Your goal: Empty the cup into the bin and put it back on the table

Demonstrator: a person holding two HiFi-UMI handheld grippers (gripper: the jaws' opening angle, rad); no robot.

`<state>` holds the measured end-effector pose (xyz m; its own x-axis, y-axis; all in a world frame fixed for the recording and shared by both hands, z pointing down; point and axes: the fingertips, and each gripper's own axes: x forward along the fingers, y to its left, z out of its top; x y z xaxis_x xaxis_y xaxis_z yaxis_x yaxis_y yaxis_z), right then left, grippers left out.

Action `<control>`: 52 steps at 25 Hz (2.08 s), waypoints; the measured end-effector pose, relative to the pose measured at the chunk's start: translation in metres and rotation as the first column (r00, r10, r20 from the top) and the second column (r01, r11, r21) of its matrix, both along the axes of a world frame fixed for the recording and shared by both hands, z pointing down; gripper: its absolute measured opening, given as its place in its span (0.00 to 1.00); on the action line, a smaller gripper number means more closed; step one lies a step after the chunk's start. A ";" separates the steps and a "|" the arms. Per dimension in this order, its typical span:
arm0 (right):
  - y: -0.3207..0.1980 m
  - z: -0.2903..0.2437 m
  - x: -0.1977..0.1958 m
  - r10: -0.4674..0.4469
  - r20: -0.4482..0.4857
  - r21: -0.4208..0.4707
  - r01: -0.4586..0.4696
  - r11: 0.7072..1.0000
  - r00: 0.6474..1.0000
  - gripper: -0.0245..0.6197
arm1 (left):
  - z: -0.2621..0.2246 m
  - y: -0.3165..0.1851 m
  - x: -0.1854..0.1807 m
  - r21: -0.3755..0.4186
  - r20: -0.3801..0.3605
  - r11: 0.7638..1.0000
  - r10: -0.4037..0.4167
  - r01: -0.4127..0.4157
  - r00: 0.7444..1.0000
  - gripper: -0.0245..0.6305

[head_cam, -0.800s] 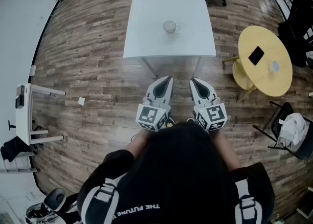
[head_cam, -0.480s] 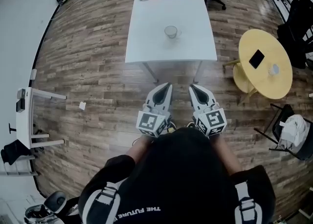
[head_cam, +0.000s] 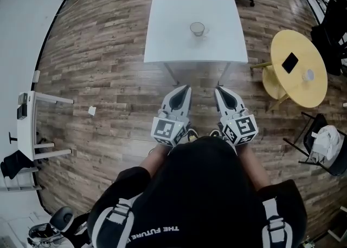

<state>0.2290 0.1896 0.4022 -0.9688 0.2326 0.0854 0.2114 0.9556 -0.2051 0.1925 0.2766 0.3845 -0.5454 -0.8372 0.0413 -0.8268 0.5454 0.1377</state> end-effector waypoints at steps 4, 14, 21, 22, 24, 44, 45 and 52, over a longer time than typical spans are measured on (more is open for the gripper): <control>0.006 0.003 -0.015 0.003 0.005 0.027 -0.003 1.000 1.000 0.06 | 0.003 0.012 -0.015 0.008 -0.006 1.000 -0.003 0.003 1.000 0.07; -0.033 0.014 -0.091 0.099 -0.021 0.064 -0.097 0.993 0.995 0.06 | 0.016 -0.009 -0.087 -0.015 -0.020 1.000 -0.001 0.000 1.000 0.07; -0.090 0.039 -0.188 0.064 -0.040 0.068 -0.061 0.996 0.997 0.06 | 0.040 -0.066 -0.185 -0.049 -0.031 0.999 -0.010 0.008 0.999 0.07; -0.101 0.041 -0.204 0.055 -0.050 0.083 -0.050 0.995 0.997 0.06 | 0.043 -0.078 -0.202 -0.060 -0.031 0.998 -0.010 0.008 0.999 0.07; -0.120 0.046 -0.232 0.033 -0.077 0.098 -0.025 0.995 0.997 0.06 | 0.050 -0.099 -0.230 -0.090 -0.032 0.996 -0.008 0.005 0.999 0.07; -0.167 0.192 -0.378 -0.067 -0.380 0.229 0.164 0.960 0.923 0.26 | 0.092 -0.144 -0.368 -0.201 -0.083 0.980 -0.029 0.012 0.996 0.07; -0.165 0.201 -0.380 -0.055 -0.388 0.238 0.157 0.958 0.920 0.26 | 0.094 -0.141 -0.370 -0.209 -0.085 0.978 -0.025 0.007 0.996 0.07; -0.168 0.221 -0.405 -0.019 -0.380 0.261 0.127 0.957 0.925 0.26 | 0.102 -0.138 -0.390 -0.246 -0.116 0.969 -0.024 -0.005 0.993 0.07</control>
<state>-0.1764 0.0215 0.6231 -0.8358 0.2164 0.5046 0.2435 0.9698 -0.0124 -0.1980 0.1385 0.4869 -0.5325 -0.7880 0.3089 -0.8075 0.5824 0.0938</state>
